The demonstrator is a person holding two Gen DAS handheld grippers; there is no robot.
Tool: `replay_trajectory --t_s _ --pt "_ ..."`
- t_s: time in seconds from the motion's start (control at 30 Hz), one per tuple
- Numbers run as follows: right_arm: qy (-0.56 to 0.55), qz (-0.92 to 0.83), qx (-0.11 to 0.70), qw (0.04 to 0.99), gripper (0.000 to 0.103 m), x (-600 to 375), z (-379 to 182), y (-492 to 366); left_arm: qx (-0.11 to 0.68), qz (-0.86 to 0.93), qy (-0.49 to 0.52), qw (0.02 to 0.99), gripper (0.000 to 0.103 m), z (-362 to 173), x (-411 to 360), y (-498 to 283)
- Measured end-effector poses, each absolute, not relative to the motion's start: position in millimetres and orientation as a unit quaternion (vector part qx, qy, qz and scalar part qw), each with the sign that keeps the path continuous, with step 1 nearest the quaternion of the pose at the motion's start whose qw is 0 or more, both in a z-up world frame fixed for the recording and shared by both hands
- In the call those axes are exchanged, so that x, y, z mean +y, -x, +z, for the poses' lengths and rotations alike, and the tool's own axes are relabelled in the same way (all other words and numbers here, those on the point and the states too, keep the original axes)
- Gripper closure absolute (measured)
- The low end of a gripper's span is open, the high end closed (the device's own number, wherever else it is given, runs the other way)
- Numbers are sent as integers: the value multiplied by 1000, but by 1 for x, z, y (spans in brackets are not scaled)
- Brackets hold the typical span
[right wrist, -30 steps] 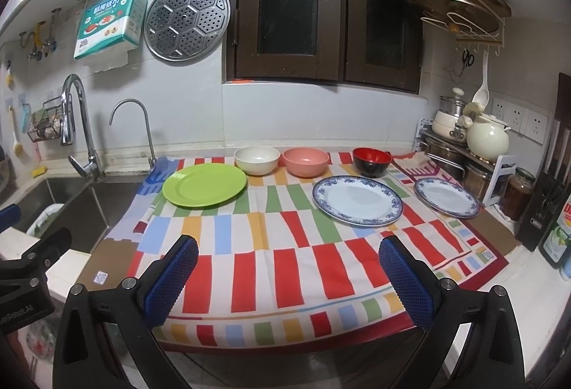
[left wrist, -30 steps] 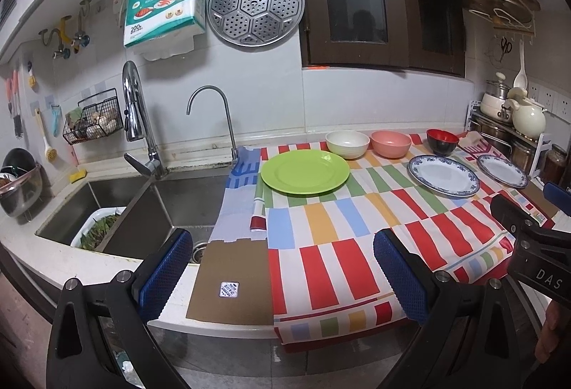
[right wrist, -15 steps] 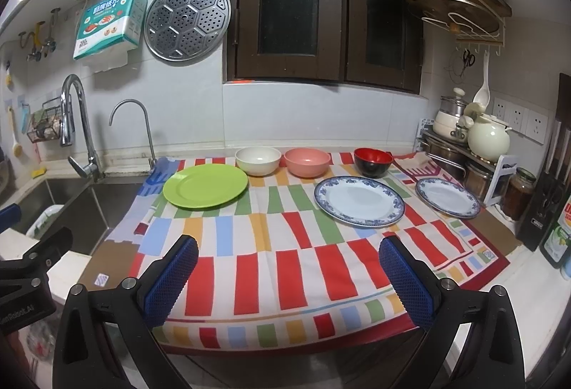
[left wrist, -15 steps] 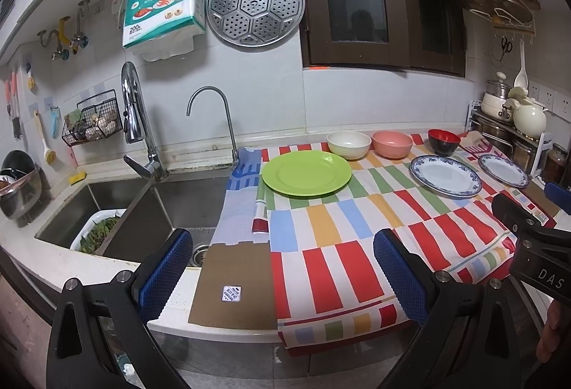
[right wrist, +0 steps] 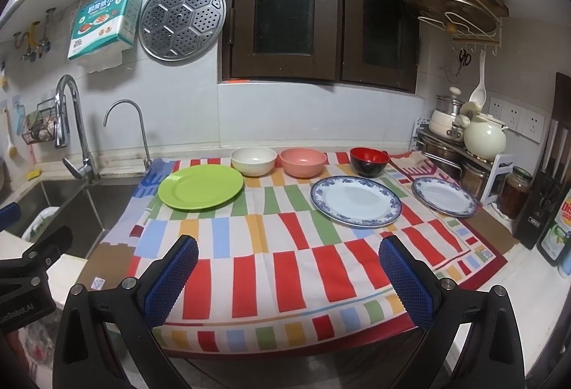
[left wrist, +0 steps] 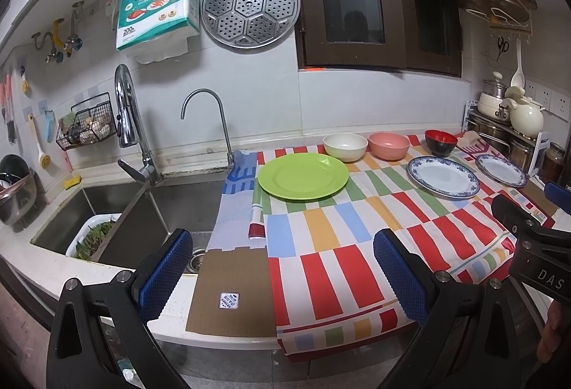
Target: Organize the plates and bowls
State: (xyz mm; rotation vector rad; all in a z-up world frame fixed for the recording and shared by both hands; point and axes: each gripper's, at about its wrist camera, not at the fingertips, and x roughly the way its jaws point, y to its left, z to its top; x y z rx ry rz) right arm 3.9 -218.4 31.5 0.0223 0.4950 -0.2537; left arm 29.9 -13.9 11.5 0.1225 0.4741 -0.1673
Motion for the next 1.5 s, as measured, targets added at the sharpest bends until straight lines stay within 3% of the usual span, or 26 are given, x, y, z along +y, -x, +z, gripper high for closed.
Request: replay_trajectory --t_s 0.93,1.5 --pt "-17 -125 257 958 1 -208 23 -20 241 -93 -67 964 0 0 -7 -54" --pt "11 -59 244 968 1 -226 13 -149 243 -2 -61 968 0 -5 -29 -154"
